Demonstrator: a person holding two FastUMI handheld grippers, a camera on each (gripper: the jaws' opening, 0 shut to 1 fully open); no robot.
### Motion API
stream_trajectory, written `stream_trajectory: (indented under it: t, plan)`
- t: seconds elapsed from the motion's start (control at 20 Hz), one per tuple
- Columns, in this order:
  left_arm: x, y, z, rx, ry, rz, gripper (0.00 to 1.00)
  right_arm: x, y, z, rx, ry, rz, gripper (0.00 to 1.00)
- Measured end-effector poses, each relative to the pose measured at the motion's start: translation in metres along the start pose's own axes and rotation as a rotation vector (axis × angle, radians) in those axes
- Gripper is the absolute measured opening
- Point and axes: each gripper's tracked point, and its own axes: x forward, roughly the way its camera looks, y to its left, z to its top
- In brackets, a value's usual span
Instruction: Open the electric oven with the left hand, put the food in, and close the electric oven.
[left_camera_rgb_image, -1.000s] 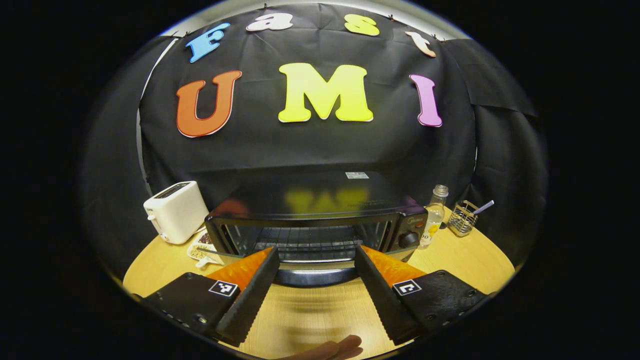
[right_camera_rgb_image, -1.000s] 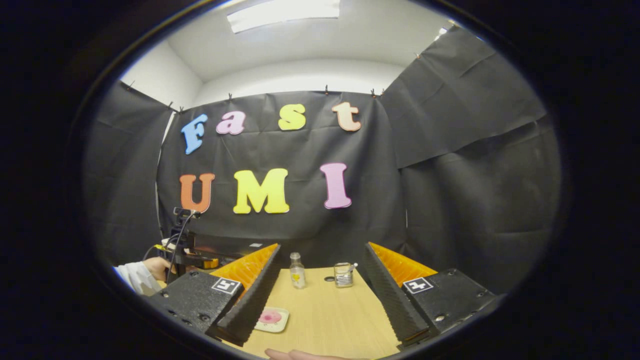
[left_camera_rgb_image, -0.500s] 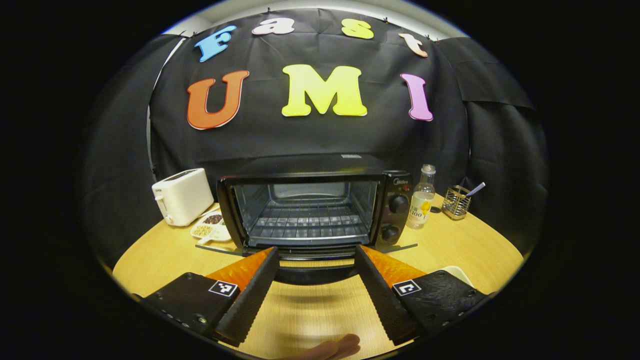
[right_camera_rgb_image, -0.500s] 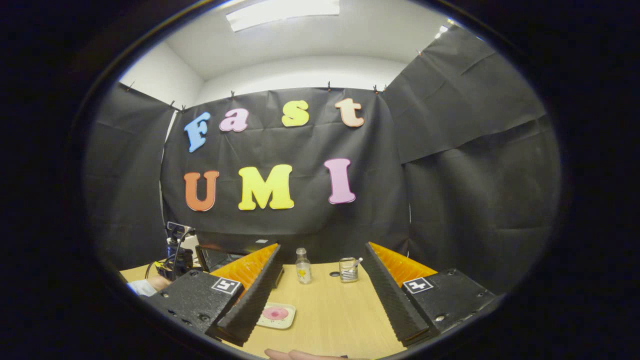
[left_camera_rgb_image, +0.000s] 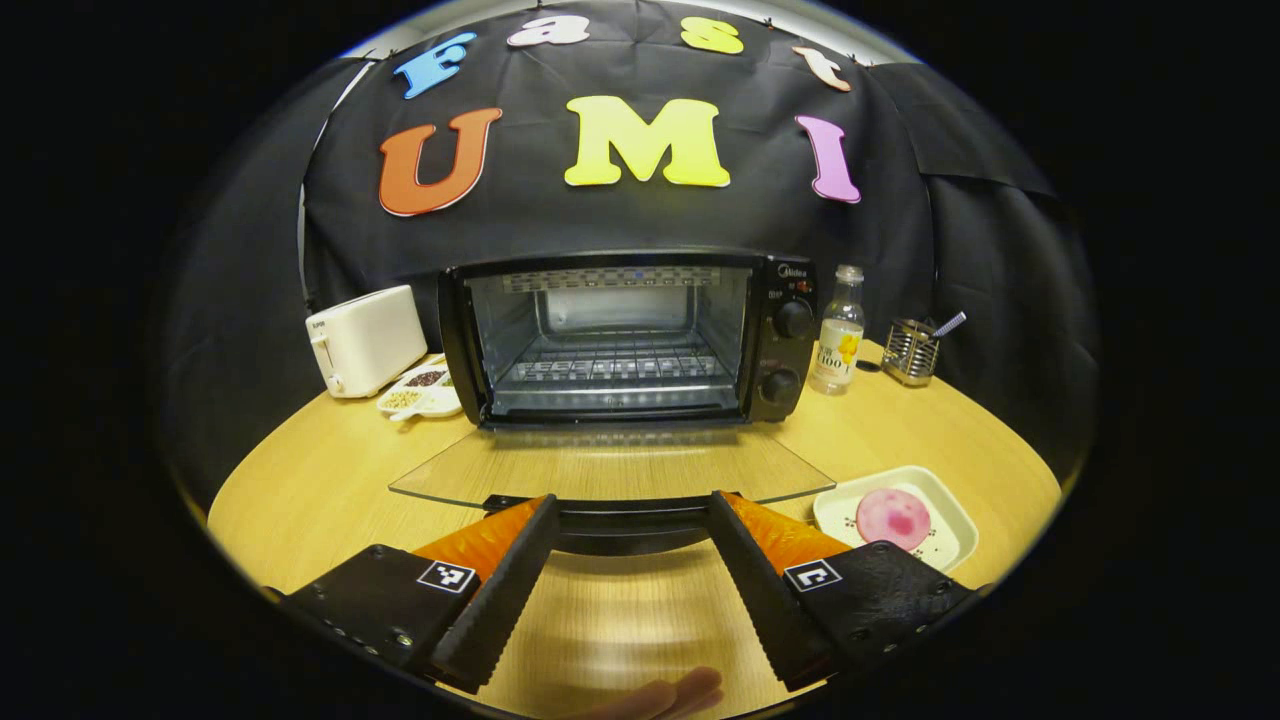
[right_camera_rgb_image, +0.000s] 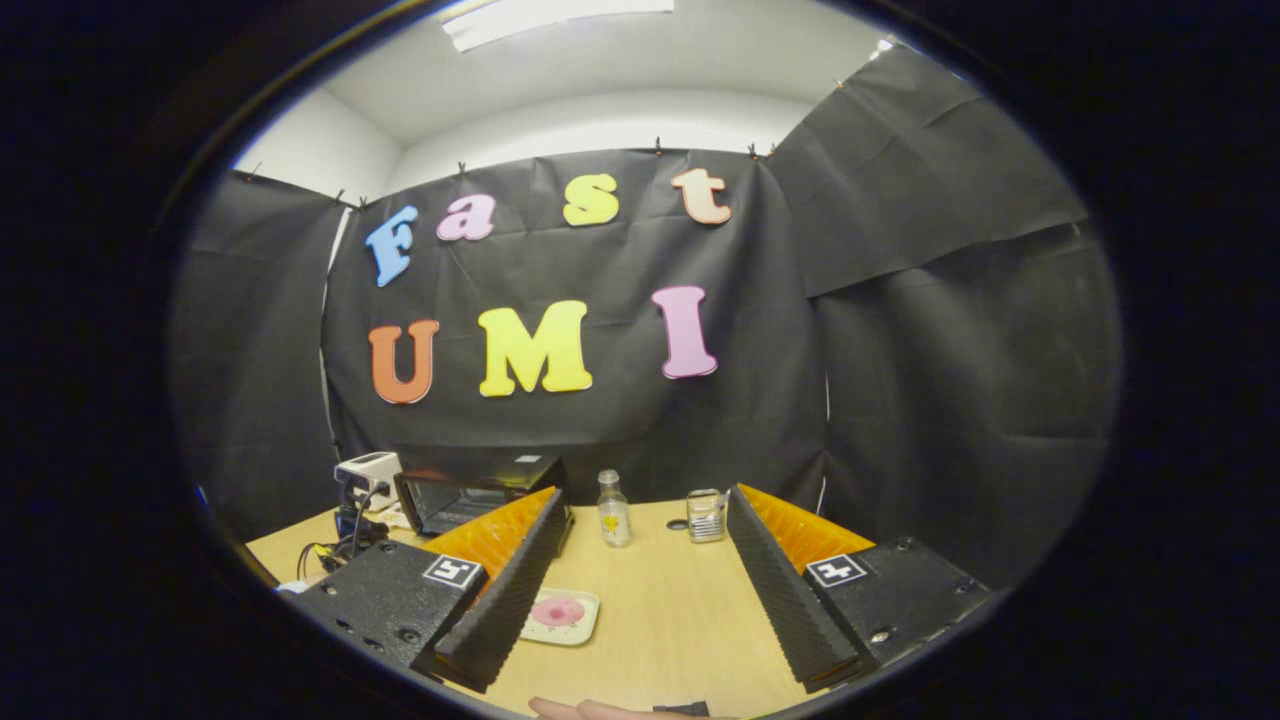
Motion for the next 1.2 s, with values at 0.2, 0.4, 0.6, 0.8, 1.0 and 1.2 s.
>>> stream_trajectory:
  t: [0.2,0.4,0.6,0.8,1.0,1.2]
  plan:
    - [0.004,0.003,-0.033,-0.054,0.085,-0.005,0.96,0.009,0.006,-0.015,-0.001,0.047,0.015,1.00]
    - [0.001,0.000,-0.023,-0.025,0.054,0.000,0.96,0.023,0.006,-0.027,-0.009,0.098,0.013,1.00]
    - [-0.022,0.000,0.008,0.002,-0.050,0.006,0.97,0.053,0.018,-0.060,-0.027,0.248,0.067,0.98]
    - [-0.070,0.000,0.055,0.019,-0.176,0.026,0.96,0.087,0.037,-0.112,-0.027,0.491,0.137,0.96]
    - [-0.130,0.003,0.095,0.021,-0.288,0.074,0.96,0.122,0.047,-0.173,-0.011,0.742,0.170,0.96]
    - [-0.182,-0.007,0.119,0.072,-0.372,0.080,0.96,0.152,0.042,-0.232,0.028,0.962,0.131,0.91]
